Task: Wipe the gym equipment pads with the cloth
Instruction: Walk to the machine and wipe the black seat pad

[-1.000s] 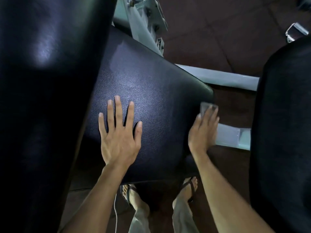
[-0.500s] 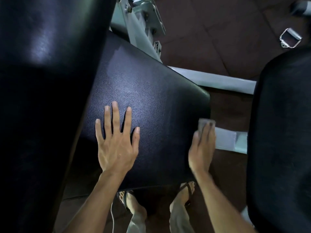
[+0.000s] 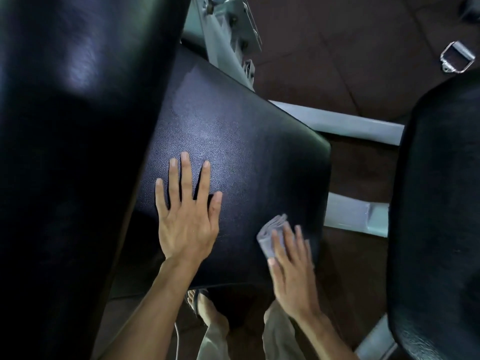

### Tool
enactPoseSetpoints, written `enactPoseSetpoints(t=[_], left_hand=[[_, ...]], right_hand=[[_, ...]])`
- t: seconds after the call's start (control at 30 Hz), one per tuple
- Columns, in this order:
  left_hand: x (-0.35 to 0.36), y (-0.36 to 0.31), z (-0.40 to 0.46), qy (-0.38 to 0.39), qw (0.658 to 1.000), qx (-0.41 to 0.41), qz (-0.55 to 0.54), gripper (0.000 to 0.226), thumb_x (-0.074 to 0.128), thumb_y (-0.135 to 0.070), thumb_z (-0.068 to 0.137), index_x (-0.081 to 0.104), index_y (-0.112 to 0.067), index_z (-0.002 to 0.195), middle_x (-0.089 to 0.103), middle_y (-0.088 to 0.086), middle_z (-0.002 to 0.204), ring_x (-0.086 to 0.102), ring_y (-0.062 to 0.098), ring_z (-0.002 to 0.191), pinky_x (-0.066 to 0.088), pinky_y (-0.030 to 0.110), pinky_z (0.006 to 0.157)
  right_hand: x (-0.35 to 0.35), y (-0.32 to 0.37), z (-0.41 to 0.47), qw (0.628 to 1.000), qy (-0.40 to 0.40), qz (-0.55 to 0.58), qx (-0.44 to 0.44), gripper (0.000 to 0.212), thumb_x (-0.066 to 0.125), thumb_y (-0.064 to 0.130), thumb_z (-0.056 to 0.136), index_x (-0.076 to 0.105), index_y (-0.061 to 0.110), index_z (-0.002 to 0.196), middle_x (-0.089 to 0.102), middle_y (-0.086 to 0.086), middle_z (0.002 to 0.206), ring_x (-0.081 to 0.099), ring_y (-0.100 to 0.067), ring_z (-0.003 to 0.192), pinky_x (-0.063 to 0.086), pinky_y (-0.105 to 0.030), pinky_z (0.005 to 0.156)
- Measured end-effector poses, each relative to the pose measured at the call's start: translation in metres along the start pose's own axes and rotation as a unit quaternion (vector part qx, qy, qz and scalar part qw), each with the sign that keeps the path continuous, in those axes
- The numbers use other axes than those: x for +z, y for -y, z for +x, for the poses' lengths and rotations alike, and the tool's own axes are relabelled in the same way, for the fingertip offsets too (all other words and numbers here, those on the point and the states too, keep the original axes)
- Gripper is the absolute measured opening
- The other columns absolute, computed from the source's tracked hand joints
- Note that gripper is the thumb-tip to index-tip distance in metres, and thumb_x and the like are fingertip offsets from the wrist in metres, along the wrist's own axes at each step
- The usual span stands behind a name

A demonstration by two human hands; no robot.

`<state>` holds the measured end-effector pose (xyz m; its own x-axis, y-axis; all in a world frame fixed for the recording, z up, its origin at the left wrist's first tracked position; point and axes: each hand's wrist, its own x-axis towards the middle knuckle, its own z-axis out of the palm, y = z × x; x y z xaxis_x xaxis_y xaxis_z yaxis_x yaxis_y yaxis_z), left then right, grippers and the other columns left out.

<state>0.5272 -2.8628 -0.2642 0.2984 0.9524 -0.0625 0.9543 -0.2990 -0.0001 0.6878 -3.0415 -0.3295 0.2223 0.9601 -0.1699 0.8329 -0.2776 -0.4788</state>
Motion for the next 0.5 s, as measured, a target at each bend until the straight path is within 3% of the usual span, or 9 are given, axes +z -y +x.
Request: enactPoseSetpoints(t=[0.13, 0.2, 0.27, 0.37, 0.5], left_hand=[[0.001, -0.001, -0.001, -0.001, 1.0, 0.0, 0.008, 0.061, 0.004, -0.052, 0.105, 0.012, -0.027, 0.16, 0.002, 0.01, 0.169, 0.001, 0.029, 0.157, 0.0, 0.049, 0.124], [0.002, -0.002, -0.001, -0.001, 1.0, 0.002, 0.009, 0.061, 0.006, -0.052, 0.105, 0.012, -0.027, 0.16, 0.001, 0.01, 0.169, 0.001, 0.028, 0.157, -0.001, 0.049, 0.124], [0.001, -0.002, 0.0, 0.002, 1.0, -0.001, 0.003, 0.06, 0.007, -0.051, 0.105, 0.011, -0.028, 0.16, 0.0, 0.009, 0.169, -0.001, 0.027, 0.157, -0.002, 0.049, 0.124], [-0.001, -0.001, 0.0, 0.002, 1.0, -0.003, -0.007, 0.06, 0.005, -0.05, 0.105, 0.012, -0.028, 0.16, 0.001, 0.008, 0.169, 0.0, 0.027, 0.157, 0.0, 0.049, 0.124], [-0.001, 0.0, 0.0, 0.005, 1.0, 0.0, 0.0, 0.062, 0.002, -0.053, 0.104, 0.012, -0.028, 0.16, 0.001, 0.009, 0.169, 0.0, 0.027, 0.157, 0.001, 0.049, 0.125]], right_hand=[[-0.028, -0.012, 0.117, 0.978, -0.087, 0.029, 0.189, 0.06, 0.009, 0.045, 0.104, 0.017, 0.021, 0.158, 0.013, -0.008, 0.166, 0.01, -0.034, 0.153, 0.024, -0.057, 0.118], [-0.036, 0.01, 0.177, 0.968, -0.125, 0.055, 0.209, 0.063, 0.01, 0.045, 0.101, 0.022, 0.021, 0.158, 0.015, -0.008, 0.166, 0.012, -0.034, 0.153, 0.022, -0.054, 0.119], [-0.029, 0.043, 0.184, 0.984, -0.127, 0.039, 0.116, 0.058, 0.016, 0.04, 0.103, 0.023, 0.02, 0.158, 0.013, -0.008, 0.167, 0.01, -0.032, 0.154, 0.022, -0.049, 0.12], [-0.013, 0.066, 0.098, 0.998, -0.049, 0.018, -0.033, 0.054, 0.02, 0.035, 0.107, 0.014, 0.022, 0.159, 0.002, -0.004, 0.168, -0.001, -0.026, 0.155, 0.017, -0.044, 0.123], [0.003, 0.018, -0.021, 0.998, 0.024, -0.014, -0.064, 0.053, 0.019, 0.04, 0.107, 0.008, 0.031, 0.158, 0.0, 0.002, 0.168, 0.007, -0.029, 0.155, 0.027, -0.055, 0.116]])
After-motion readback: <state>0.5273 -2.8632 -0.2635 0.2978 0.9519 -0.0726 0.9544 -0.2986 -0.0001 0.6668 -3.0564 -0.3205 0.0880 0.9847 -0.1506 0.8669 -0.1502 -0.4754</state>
